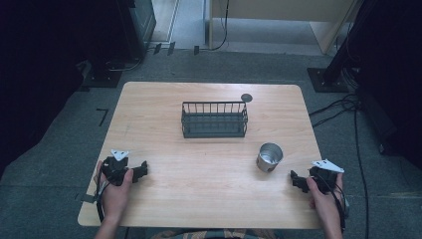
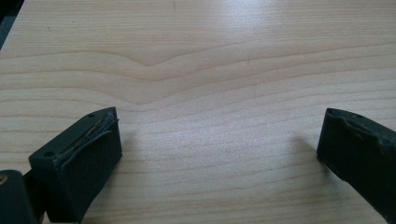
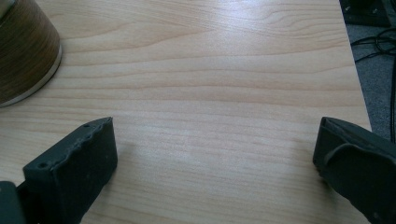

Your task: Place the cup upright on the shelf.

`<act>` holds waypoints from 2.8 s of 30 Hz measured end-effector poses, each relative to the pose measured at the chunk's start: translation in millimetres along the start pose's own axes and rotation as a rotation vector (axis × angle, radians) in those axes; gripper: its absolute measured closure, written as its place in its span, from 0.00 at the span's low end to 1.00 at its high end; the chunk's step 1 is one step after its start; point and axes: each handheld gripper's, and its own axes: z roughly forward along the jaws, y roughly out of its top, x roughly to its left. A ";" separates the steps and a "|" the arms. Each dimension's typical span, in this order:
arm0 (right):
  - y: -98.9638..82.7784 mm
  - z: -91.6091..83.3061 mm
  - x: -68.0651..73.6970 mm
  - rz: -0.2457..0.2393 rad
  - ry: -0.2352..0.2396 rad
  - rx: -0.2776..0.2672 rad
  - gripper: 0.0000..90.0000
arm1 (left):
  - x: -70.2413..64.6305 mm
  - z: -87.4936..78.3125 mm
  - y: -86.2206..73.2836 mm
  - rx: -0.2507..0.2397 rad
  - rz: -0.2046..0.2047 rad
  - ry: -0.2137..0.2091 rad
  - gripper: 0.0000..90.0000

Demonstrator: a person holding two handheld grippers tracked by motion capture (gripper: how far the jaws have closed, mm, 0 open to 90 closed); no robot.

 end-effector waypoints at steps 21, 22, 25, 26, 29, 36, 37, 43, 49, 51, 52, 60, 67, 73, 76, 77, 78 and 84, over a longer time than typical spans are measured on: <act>9.8 -23.9 16.3 0.015 0.024 -0.078 0.10 | -0.6 -0.2 -0.3 -0.001 0.000 -0.002 0.00; 10.5 -24.6 17.3 0.014 0.027 -0.080 0.10 | -0.6 -0.2 -0.3 -0.001 0.000 -0.002 0.00; 13.4 -27.0 21.4 0.009 0.049 -0.083 0.10 | -0.6 -0.2 -0.3 -0.001 0.000 -0.002 0.00; 14.2 -27.4 22.5 0.005 0.055 -0.086 0.10 | -0.5 -0.2 -0.3 -0.001 0.001 -0.002 0.00; 16.4 -28.3 26.0 -0.005 0.071 -0.082 0.10 | -0.6 -0.2 -0.3 -0.001 0.000 -0.002 0.00; 21.8 -31.3 39.0 -0.053 0.112 -0.079 0.03 | -0.6 -0.2 -0.3 -0.001 0.000 -0.002 0.00; 22.9 -32.1 41.5 -0.060 0.116 -0.080 0.03 | -0.6 -0.2 -0.3 -0.001 0.000 -0.002 0.00; 28.6 -33.8 51.5 -0.079 0.154 -0.089 0.01 | -0.6 -0.2 -0.3 -0.001 0.000 -0.002 0.00; 34.0 -32.2 61.8 -0.097 0.173 -0.086 0.01 | -0.6 -0.2 -0.2 -0.001 -0.001 -0.002 0.00; 34.8 -31.6 63.6 -0.101 0.177 -0.086 0.01 | -0.6 -0.2 -0.2 -0.001 0.000 -0.002 0.00; 36.4 -30.1 67.6 -0.107 0.185 -0.084 0.01 | -0.6 -0.2 -0.2 -0.002 -0.001 -0.002 0.00; 45.1 -24.0 82.8 -0.128 0.216 -0.087 0.00 | -0.6 -0.1 -0.2 -0.002 -0.001 -0.002 0.00; 49.8 -17.7 91.3 -0.131 0.223 -0.087 0.00 | -0.6 -0.2 -0.2 -0.002 -0.001 -0.002 0.00; 52.6 -11.4 96.5 -0.123 0.225 -0.077 0.00 | -0.6 -0.2 -0.2 -0.001 -0.001 -0.002 0.00; 54.1 -8.0 98.9 -0.120 0.223 -0.073 0.00 | -0.6 -0.2 -0.2 -0.001 0.000 -0.002 0.00; 54.7 -6.7 99.6 -0.118 0.221 -0.075 0.00 | -0.6 -0.2 -0.2 -0.002 0.000 -0.002 0.00; 55.4 -5.7 100.3 -0.109 0.220 -0.079 0.00 | -0.6 -0.1 -0.2 -0.002 -0.001 -0.002 0.00; 58.9 0.0 103.5 -0.071 0.200 -0.086 0.08 | -0.6 -0.1 -0.2 -0.002 -0.001 -0.002 0.00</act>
